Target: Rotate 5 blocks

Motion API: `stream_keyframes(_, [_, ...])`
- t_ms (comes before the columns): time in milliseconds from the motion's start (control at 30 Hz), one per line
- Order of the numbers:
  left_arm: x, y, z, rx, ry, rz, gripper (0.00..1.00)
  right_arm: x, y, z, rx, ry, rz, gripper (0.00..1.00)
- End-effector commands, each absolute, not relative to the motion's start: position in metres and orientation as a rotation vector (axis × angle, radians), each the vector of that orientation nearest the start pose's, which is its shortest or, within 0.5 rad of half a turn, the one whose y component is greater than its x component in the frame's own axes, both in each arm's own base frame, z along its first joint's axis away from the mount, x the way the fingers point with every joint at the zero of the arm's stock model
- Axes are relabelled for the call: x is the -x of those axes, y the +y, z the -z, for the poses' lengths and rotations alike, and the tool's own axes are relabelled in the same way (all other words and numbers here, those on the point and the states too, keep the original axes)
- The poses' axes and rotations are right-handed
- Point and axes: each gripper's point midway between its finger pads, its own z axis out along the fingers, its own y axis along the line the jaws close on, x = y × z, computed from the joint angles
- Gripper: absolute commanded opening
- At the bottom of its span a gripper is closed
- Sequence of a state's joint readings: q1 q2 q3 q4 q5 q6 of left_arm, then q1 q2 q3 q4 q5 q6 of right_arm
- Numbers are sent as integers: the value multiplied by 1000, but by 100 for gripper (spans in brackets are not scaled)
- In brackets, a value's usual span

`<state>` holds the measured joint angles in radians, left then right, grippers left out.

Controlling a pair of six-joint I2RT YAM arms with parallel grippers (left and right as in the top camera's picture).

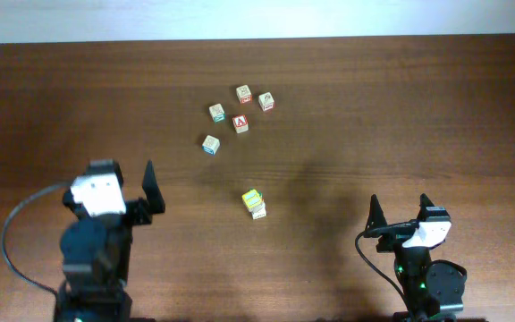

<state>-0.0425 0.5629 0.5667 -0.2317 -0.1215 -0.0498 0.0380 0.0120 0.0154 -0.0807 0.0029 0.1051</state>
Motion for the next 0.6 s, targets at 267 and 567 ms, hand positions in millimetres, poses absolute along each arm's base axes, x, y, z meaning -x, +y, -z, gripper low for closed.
stream_keyframes(267, [-248,1,-191,-156,1671,-159,99,-246,6,-154,-69,1654,-94,98])
stream_keyframes(567, [-246,-1,-158,-193,1636,-194,99,-246,6,-154,-69,1654,-94,98])
